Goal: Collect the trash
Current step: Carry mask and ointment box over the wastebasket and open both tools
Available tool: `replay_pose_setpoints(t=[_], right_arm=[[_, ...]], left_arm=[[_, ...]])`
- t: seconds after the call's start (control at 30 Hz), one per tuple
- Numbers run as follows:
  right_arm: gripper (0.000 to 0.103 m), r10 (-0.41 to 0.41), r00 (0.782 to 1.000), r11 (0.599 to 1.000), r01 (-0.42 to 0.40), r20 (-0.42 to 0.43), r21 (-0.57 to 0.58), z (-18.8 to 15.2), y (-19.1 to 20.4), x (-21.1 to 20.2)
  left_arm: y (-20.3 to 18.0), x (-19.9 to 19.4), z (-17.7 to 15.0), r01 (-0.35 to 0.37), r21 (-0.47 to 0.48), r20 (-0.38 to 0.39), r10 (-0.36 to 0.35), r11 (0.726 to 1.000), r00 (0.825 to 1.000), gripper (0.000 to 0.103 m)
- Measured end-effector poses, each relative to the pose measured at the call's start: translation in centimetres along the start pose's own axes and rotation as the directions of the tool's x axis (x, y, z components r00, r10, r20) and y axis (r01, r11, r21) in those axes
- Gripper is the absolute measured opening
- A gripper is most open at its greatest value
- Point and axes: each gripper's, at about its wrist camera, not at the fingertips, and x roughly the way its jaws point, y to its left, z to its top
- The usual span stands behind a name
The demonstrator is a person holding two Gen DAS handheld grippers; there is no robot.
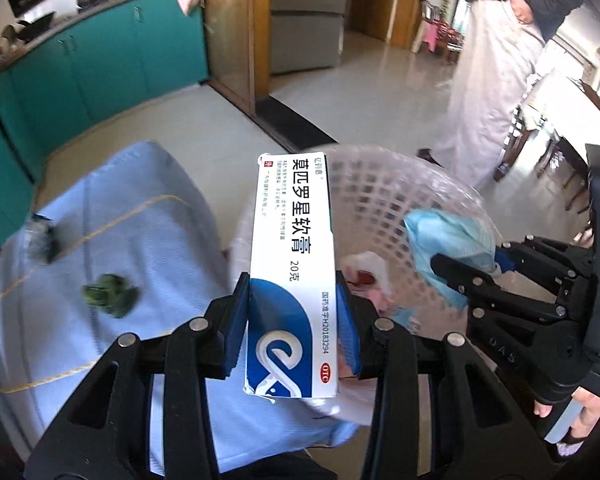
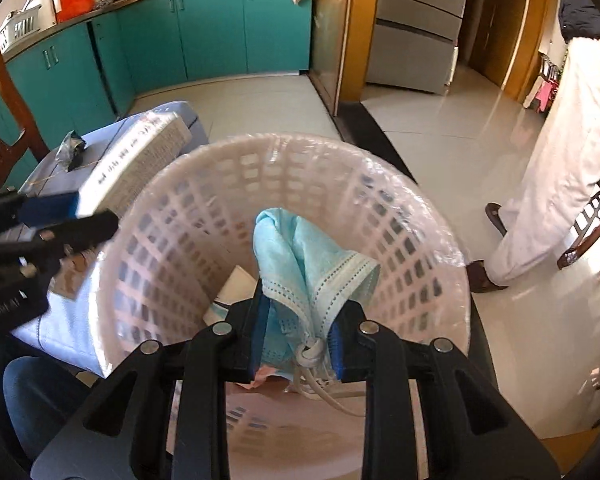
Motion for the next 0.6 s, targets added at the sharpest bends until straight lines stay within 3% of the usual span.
replay_pose_setpoints(t=[0.23, 0.3, 0.33, 0.37, 0.47, 0.6], right_arm=[[0.027, -0.013, 1.000, 0.999, 0.013, 0.002, 0.036, 0.0, -1.5, -0.4], [0.032, -0.029, 1.000, 0.999, 0.029, -0.009, 0.039, -0.1, -1.6, -0.2], [0.041, -0.035, 0.999, 0.999, 0.036, -0.015, 0.041, -0.2, -1.7, 0.0], [0.048, -0.040, 0.999, 0.998, 0.041, -0.017, 0.047, -0.2, -1.7, 0.1], [0.056, -0.049, 0.999, 0.997, 0.050, -0.017, 0.053, -0.3, -1.5, 0.3], [0.060, -0.043, 0.999, 0.997, 0.044, -0.014, 0.056, 0.0, -1.1, 0.4]], left_arm=[[-2.4, 1.6, -0.2, 0.053, 0.058, -0.034, -0.051, 0.997, 0.998, 0.045], [-2.3, 1.9, 0.0, 0.051, 0.055, -0.027, -0.050, 0.997, 0.998, 0.070], [-2.0, 1.7, -0.1, 0.035, 0.045, -0.008, -0.035, 0.998, 0.999, 0.084], [-1.7, 1.4, 0.0, 0.025, 0.037, 0.006, -0.025, 0.999, 1.000, 0.086], [0.1, 1.3, 0.1, 0.016, -0.009, 0.002, -0.016, 1.000, 1.000, 0.086], [3.6, 1.2, -0.1, -0.012, -0.104, -0.009, 0.011, 0.995, 1.000, 0.086]])
